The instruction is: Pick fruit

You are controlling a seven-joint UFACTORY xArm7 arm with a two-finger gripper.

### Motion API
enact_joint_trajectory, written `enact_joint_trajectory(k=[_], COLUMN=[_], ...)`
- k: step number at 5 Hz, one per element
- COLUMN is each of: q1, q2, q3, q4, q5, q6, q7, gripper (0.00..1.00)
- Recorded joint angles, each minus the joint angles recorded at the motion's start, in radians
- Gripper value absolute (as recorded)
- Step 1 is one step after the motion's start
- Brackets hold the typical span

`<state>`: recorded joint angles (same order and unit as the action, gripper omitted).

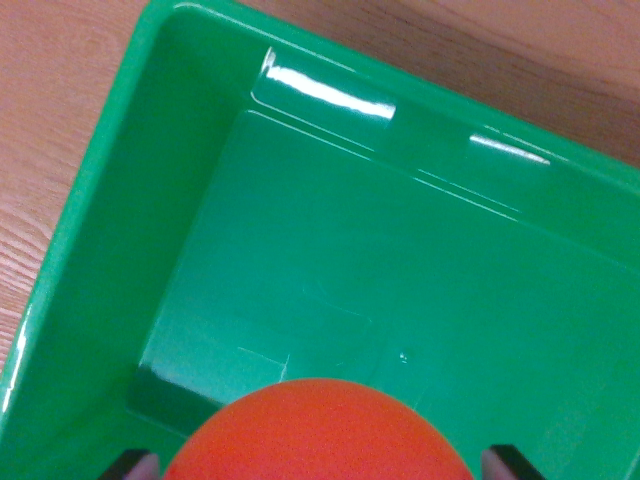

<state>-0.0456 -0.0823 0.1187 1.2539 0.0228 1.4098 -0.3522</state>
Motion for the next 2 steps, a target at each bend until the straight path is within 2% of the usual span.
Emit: enact_joint_trajectory(k=[2], q1=[-0.0002], q2=[-0.005], q3=[0.0], q4=[0.006], q5=[0.0007], q6=[0.011], q7=[0.0], gripper=[1.0])
